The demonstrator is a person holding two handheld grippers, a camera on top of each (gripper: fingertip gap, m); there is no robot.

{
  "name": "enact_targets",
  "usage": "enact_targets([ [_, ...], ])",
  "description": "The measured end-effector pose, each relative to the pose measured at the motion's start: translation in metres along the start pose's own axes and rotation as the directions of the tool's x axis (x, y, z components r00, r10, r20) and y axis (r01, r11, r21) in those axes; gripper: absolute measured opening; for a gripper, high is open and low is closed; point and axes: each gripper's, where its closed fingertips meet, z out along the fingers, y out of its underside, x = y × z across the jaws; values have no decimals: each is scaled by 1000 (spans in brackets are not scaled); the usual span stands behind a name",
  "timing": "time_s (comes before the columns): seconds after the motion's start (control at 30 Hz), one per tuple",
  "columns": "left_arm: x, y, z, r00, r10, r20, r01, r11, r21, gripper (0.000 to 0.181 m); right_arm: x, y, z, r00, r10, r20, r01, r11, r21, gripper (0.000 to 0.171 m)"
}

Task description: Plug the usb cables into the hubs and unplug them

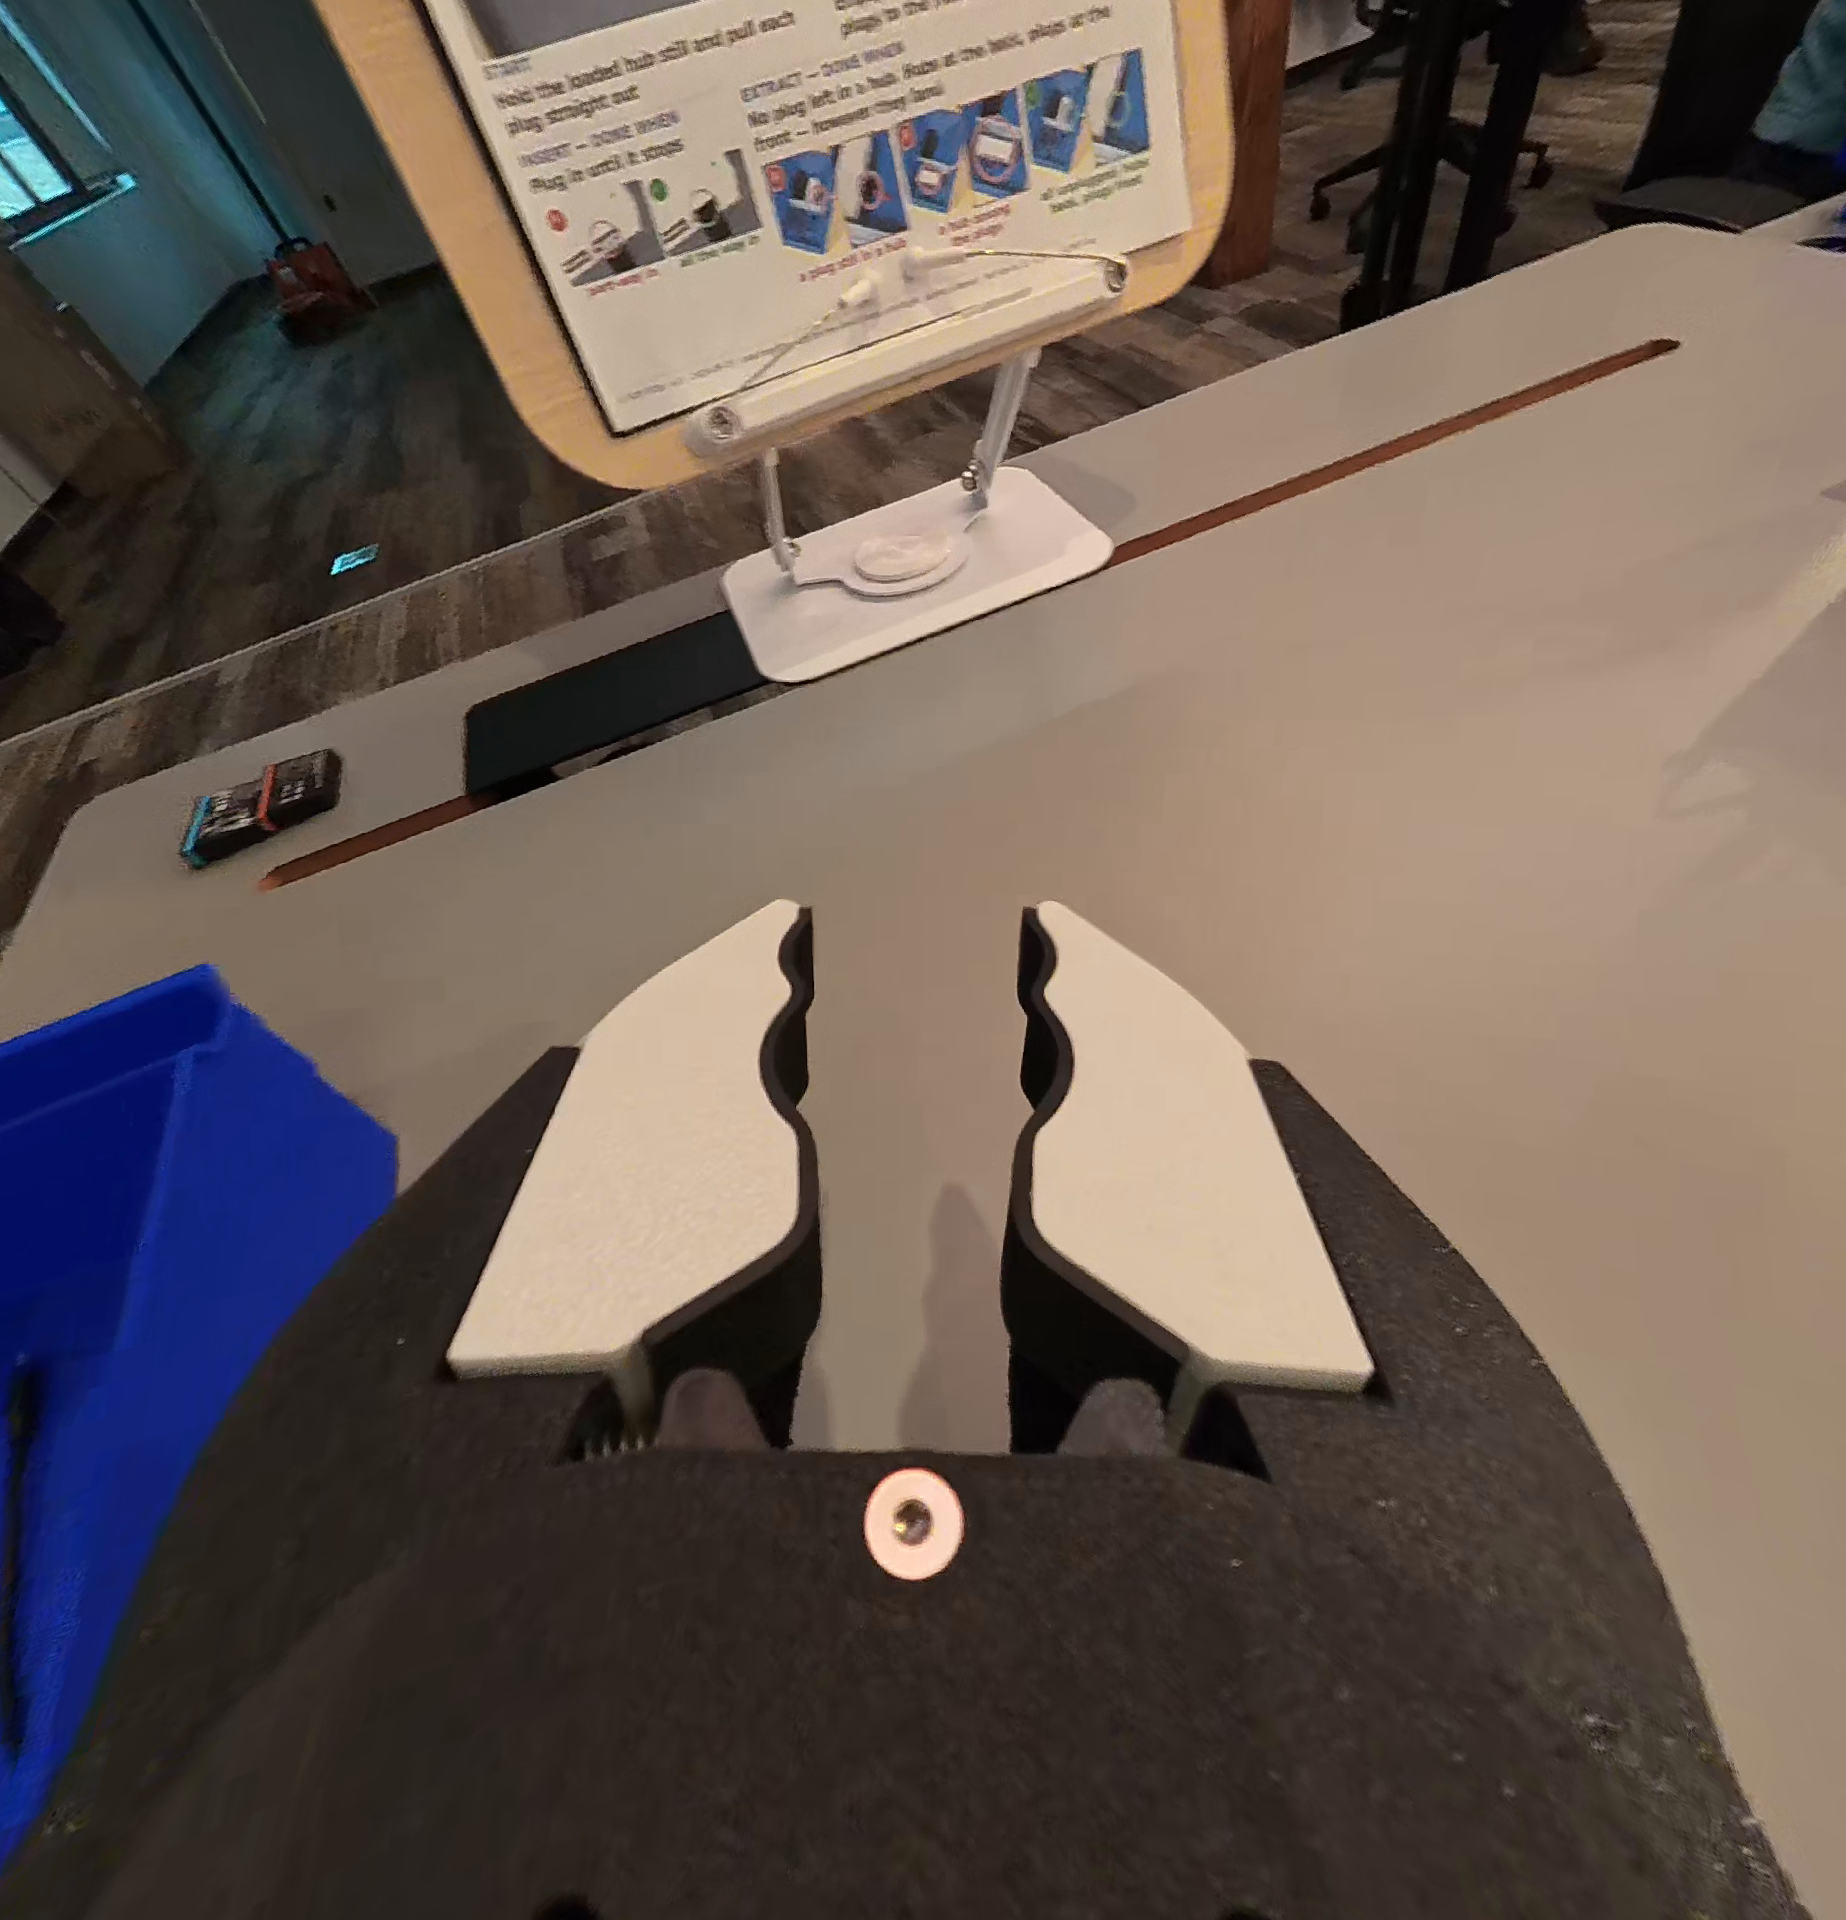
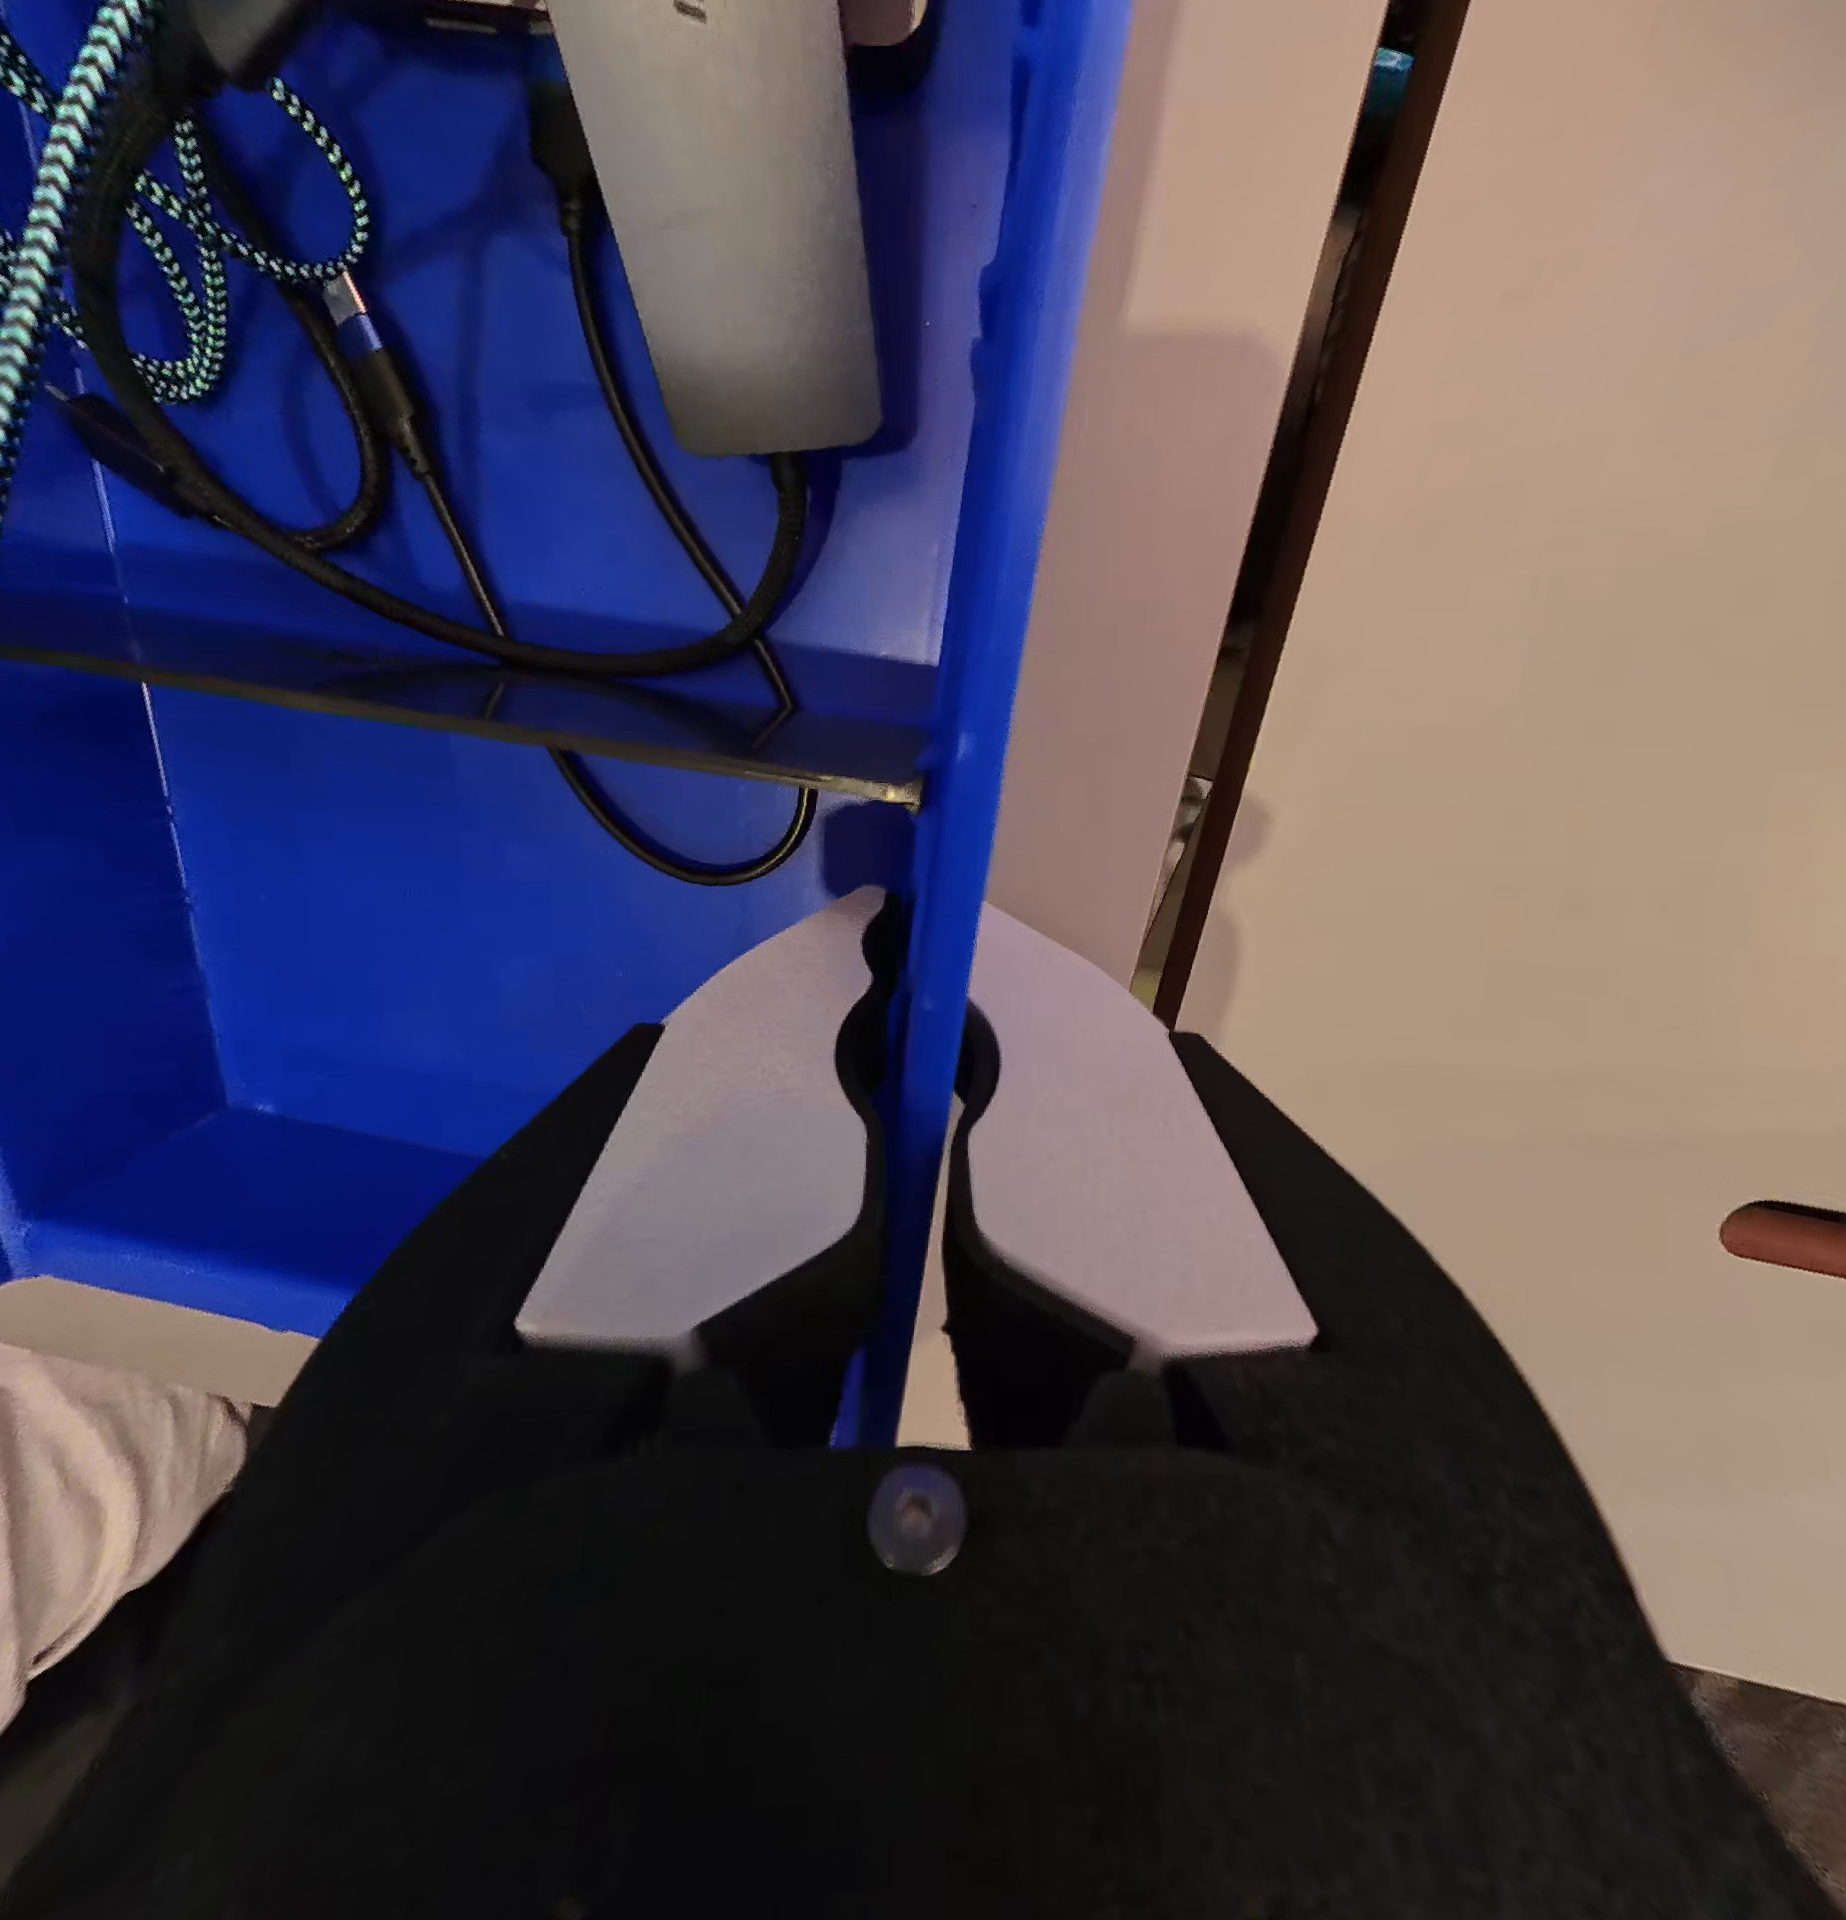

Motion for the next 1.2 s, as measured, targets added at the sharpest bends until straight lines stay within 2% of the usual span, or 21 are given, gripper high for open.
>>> enact_targets([
  [0.13,-34,-2,-17,996,-36,79,38,999,-25,38,0,0,0,999,34,4,-34,999,4,5],
  [0.27,-83,7,-41,975,-19,223,42,994,-98,38,0,0,0,999,35,0,-35,999,4,5],
  [0.4,-139,35,-64,919,18,393,90,963,-256,51,0,0,0,999,37,1,-37,999,4,5],
  [0.53,-169,66,-70,897,-78,436,234,919,-317,57,0,0,0,999,37,2,-37,999,5,6],
  [0.67,-174,109,-63,899,-153,410,343,827,-445,55,0,0,1,999,37,4,-38,999,6,6],
  [0.77,-168,127,-53,901,-194,388,378,789,-484,50,0,0,1,999,34,4,-34,999,7,6],
  [0.87,-165,145,-52,902,-162,401,383,730,-566,39,0,0,1,1000,30,4,-30,1000,8,6],
  [0.93,-163,149,-53,903,-140,407,376,716,-588,4,0,0,1,1000,28,3,-28,1000,9,6],
  [1.2,-144,144,-49,899,-191,395,406,702,-585,3,0,1,1,999,35,8,-35,999,8,6],
])
